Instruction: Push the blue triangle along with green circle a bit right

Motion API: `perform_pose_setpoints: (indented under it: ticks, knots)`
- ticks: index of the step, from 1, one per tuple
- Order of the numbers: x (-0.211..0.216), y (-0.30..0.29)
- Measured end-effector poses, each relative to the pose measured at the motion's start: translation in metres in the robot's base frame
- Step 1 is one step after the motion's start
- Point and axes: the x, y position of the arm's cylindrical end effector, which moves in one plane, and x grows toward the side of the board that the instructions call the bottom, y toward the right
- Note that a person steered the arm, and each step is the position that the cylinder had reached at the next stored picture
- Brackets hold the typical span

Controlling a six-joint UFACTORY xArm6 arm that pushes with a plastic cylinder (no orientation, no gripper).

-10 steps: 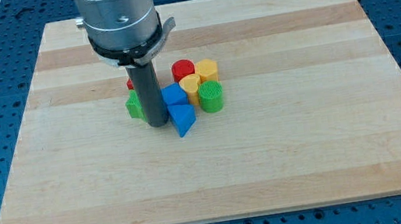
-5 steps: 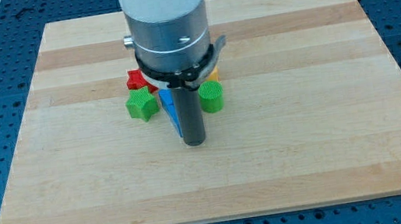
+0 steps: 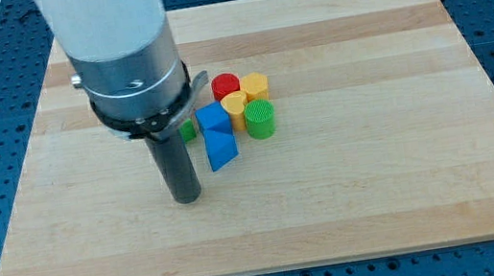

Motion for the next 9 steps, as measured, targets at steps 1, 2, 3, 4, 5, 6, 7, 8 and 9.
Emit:
perform_pose_setpoints:
  ticks: [1,2,3,4,5,6,7,8,9]
  knots:
    - [-0.015,0.003]
    - [-0.033,0.026]
    - [-0.036,0.053]
    - [-0.044,0.057]
    - [-0.045,0.057]
    - [-0.045,0.062]
    - [-0.045,0.071]
    - [-0.044,0.073]
    - [-0.014,0.03]
